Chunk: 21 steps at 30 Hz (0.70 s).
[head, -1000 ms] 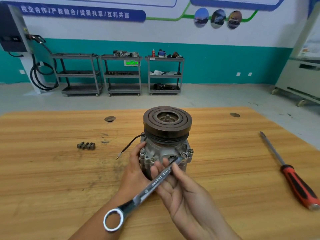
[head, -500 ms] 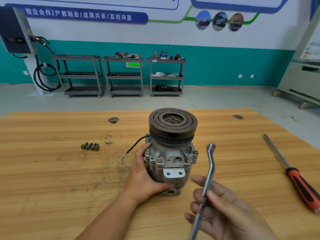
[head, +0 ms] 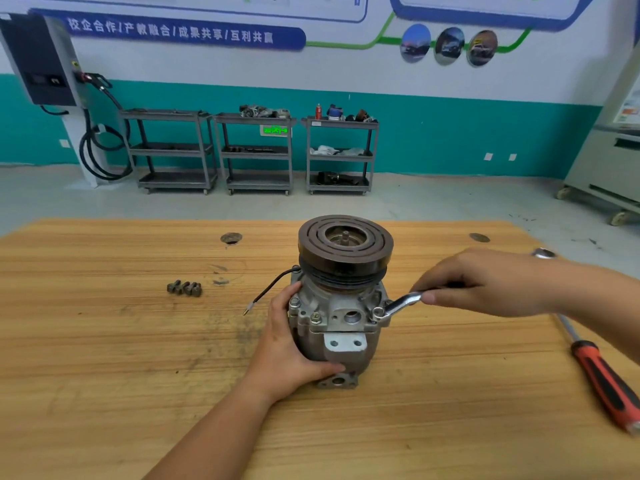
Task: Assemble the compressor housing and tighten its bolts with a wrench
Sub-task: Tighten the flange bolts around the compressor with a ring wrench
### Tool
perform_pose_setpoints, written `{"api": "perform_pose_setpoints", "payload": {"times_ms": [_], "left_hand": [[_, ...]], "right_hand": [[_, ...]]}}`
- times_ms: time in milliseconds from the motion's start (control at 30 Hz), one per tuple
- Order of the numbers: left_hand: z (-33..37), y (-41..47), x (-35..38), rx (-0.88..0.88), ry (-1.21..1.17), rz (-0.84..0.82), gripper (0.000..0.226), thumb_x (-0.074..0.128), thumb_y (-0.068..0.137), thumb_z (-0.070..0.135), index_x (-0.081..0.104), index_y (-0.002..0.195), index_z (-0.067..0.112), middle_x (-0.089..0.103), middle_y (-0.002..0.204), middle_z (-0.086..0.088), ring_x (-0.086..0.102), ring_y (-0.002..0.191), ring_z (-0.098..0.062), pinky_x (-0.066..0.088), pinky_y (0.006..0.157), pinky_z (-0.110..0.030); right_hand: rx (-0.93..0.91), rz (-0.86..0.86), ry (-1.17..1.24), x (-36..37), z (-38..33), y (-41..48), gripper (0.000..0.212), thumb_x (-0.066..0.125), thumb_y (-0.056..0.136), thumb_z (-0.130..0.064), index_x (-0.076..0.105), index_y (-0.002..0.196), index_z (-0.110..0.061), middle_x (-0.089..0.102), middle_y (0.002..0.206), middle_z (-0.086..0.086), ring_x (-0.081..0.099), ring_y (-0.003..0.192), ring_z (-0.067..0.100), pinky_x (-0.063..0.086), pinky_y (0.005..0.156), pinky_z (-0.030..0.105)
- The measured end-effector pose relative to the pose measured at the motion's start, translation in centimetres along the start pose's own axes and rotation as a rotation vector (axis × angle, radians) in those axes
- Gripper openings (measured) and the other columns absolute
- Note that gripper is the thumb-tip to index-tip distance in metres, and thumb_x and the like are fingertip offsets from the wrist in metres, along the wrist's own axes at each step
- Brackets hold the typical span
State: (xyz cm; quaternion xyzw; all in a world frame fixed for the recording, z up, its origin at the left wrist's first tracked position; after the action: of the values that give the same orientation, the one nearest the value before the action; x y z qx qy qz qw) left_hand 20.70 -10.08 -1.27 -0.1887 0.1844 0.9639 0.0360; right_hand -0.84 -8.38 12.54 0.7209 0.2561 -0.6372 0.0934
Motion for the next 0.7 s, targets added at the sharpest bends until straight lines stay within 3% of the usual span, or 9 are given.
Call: {"api": "perform_pose_setpoints", "payload": {"times_ms": [133, 367, 467, 533, 600, 700], "left_hand": [[-0.2, 0.1, 0.1, 0.003, -0.001, -0.001, 0.120, 0.089, 0.036, 0.057, 0.009, 0.126, 0.070, 0.035, 0.145, 0.004, 0.042, 0.131, -0.014, 0.039, 0.108, -0.045], [-0.2, 0.2, 0.2, 0.009, -0.012, -0.010, 0.121, 0.088, 0.036, 0.058, 0.008, 0.125, 0.071, 0.036, 0.144, 0.004, 0.043, 0.130, -0.011, 0.040, 0.108, -0.043], [-0.2, 0.2, 0.2, 0.010, -0.015, -0.012, 0.121, 0.088, 0.036, 0.059, 0.008, 0.126, 0.071, 0.036, 0.144, 0.005, 0.042, 0.131, -0.012, 0.039, 0.109, -0.044], [-0.3, 0.1, 0.2, 0.007, -0.018, -0.011, 0.121, 0.088, 0.035, 0.061, 0.008, 0.127, 0.070, 0.036, 0.144, 0.006, 0.042, 0.131, -0.011, 0.039, 0.109, -0.043], [-0.3, 0.2, 0.1, 0.008, -0.017, -0.007, 0.121, 0.087, 0.035, 0.062, 0.009, 0.127, 0.070, 0.035, 0.144, 0.006, 0.041, 0.131, -0.011, 0.039, 0.109, -0.043], [-0.1, 0.2, 0.1, 0.011, -0.019, -0.007, 0.120, 0.088, 0.036, 0.060, 0.008, 0.126, 0.071, 0.034, 0.144, 0.006, 0.041, 0.132, -0.011, 0.038, 0.109, -0.044]], "right_hand": [[0.023, -0.123, -0.136, -0.7, -0.6, 2.0, 0.032, 0.043, 0.093, -0.049, 0.058, 0.119, -0.038, 0.057, 0.100, -0.025, 0.053, 0.095, 0.000, 0.045, 0.089, 0.029], [0.110, -0.230, -0.121, -1.1, -0.7, 3.1, 0.028, 0.045, 0.096, -0.043, 0.058, 0.119, -0.039, 0.050, 0.097, -0.027, 0.047, 0.097, 0.003, 0.036, 0.090, 0.027], [0.155, -0.296, -0.068, -0.2, -0.3, 2.6, 0.021, 0.041, 0.096, -0.045, 0.060, 0.105, -0.043, 0.050, 0.090, -0.027, 0.047, 0.091, 0.000, 0.035, 0.085, 0.026], [0.167, -0.308, -0.012, 0.4, -0.1, 1.7, 0.022, 0.040, 0.096, -0.045, 0.061, 0.092, -0.039, 0.053, 0.079, -0.018, 0.050, 0.077, 0.001, 0.039, 0.074, 0.022], [0.192, -0.342, 0.211, 1.7, -0.2, 0.4, 0.027, 0.042, 0.097, -0.040, 0.062, 0.088, -0.025, 0.055, 0.064, -0.010, 0.054, 0.060, 0.005, 0.046, 0.062, 0.021], [0.244, -0.455, 0.888, 5.1, -2.6, -1.6, 0.026, 0.045, 0.095, -0.031, 0.052, 0.081, -0.010, 0.058, 0.055, 0.002, 0.061, 0.045, 0.016, 0.049, 0.043, 0.021]]}}
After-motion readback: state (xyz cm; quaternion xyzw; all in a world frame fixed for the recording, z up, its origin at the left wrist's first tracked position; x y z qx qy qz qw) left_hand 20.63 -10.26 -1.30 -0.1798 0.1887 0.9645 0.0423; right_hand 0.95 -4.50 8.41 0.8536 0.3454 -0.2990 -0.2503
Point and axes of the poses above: each hand's wrist, its own y-axis towards the middle knuckle, its own x-axis out of the palm, z = x × y, the point moved 7 cm from there along y, towards the middle knuckle
